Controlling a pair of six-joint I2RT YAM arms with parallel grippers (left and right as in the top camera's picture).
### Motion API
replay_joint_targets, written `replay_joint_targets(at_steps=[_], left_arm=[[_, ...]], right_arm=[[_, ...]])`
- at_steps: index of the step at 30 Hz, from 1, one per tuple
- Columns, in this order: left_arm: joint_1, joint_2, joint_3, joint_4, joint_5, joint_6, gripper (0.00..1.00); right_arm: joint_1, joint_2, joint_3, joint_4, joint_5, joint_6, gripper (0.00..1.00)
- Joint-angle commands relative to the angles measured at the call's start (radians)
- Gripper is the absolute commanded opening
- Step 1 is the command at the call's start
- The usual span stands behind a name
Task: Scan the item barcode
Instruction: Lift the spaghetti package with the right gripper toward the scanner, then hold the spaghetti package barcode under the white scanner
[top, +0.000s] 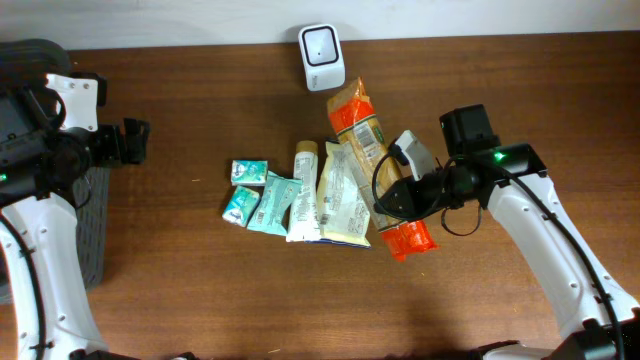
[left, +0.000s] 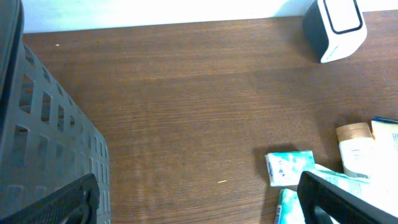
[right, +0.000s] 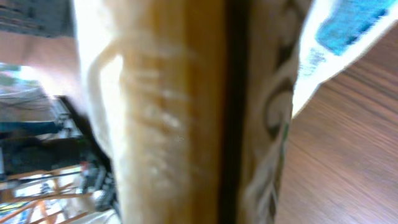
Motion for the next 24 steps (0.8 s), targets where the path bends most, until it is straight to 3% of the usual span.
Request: replay_joint_targets(at_steps=[1, 8, 12, 14, 17, 18, 19, 21, 23, 24], left_arm=[[0.003, -0.002, -0.002, 0.002, 0.011, 0.015, 0.99], [0.003, -0.002, -0.002, 0.002, 0.011, 0.015, 0.99], [0.003, -0.002, -0.002, 0.002, 0.011, 0.015, 0.99], [0.003, -0.002, -0.002, 0.002, 0.011, 0.015, 0.99], [0.003, -0.002, -0.002, 0.002, 0.011, 0.016, 0.99], [0.003, -0.002, -0.002, 0.002, 0.011, 0.015, 0.99], [0.003, -0.002, -0.002, 0.002, 0.011, 0.015, 0.99], [0.003, -0.002, -0.002, 0.002, 0.011, 0.016, 0.99], [0.003, -0.002, -0.002, 0.002, 0.011, 0.015, 0.99], [0.003, -0.002, -0.002, 0.002, 0.011, 0.015, 0.99]], right_arm=[[0.003, -0.018, 0.029, 0.042, -0.307, 0.006, 0.04], [0.031, -0.018, 0.111, 0.036, -0.334, 0.036, 0.04], [0.132, -0.018, 0.198, 0.024, -0.101, 0.182, 0.04], [0.171, -0.001, 0.324, -0.054, 0.063, 0.211, 0.04], [0.253, 0.212, 0.778, -0.280, 0.530, 0.206, 0.04], [0.293, 0.375, 0.988, -0.332, 0.785, 0.180, 0.04], [0.322, 0.495, 1.082, -0.313, 1.016, 0.172, 0.04], [0.349, 0.621, 1.100, -0.188, 1.394, 0.142, 0.04], [0.357, 0.789, 1.100, 0.095, 1.742, -0.010, 0.04], [0.346, 0.872, 1.100, 0.307, 1.852, -0.154, 0.04]])
